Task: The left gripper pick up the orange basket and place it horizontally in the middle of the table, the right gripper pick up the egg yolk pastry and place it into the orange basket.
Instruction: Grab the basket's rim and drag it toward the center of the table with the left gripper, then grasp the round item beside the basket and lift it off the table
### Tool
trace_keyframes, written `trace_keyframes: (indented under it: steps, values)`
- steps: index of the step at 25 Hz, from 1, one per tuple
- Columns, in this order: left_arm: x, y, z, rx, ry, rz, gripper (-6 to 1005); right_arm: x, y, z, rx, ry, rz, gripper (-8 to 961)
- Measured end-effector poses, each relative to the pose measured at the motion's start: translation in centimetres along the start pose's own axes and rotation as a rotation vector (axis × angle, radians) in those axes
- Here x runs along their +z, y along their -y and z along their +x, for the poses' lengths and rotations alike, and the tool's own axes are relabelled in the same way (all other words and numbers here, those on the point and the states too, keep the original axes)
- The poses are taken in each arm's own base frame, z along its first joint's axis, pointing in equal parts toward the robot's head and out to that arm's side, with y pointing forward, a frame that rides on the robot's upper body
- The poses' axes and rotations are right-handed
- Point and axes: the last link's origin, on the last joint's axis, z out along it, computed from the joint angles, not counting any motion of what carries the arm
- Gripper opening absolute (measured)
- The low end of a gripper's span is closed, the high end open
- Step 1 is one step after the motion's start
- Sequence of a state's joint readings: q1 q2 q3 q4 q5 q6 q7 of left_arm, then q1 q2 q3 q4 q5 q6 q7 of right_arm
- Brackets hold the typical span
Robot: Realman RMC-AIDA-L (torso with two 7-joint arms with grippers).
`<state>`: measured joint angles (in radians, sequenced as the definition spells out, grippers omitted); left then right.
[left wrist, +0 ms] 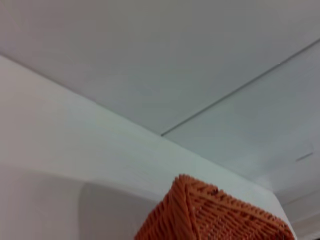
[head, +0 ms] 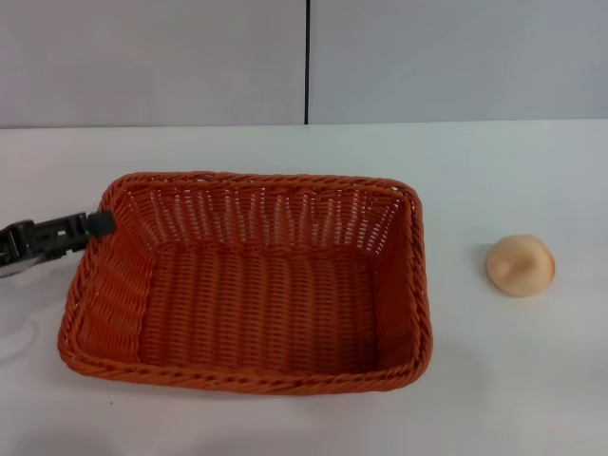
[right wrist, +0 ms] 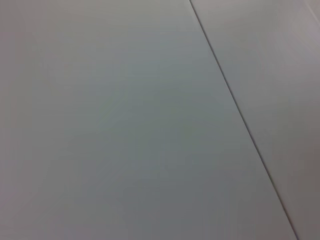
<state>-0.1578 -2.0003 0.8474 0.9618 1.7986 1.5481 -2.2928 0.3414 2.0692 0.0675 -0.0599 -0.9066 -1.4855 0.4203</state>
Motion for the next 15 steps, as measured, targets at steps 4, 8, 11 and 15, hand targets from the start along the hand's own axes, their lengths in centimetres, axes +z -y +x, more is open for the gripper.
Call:
trace_keyframes:
  steps: [4, 8, 11, 15]
  values:
    - [-0.4, 0.1, -0.1, -0.002, 0.002, 0.001, 723, 0.3, -0.2, 0.1, 0.002, -0.001, -0.003, 798]
    - [-1.3, 0.3, 0.1, 0.002, -0.014, 0.01, 722, 0.5, -0.4, 0.1, 0.003, 0.0, -0.01, 797]
    - [-2.8, 0.6, 0.6, 0.012, -0.075, 0.011, 721, 0.7, -0.6, 0.1, -0.007, -0.005, -0.033, 797]
    - [-4.6, 0.5, 1.3, 0.069, -0.203, -0.016, 720, 1.8, -1.0, -0.2, 0.089, -0.032, -0.116, 796]
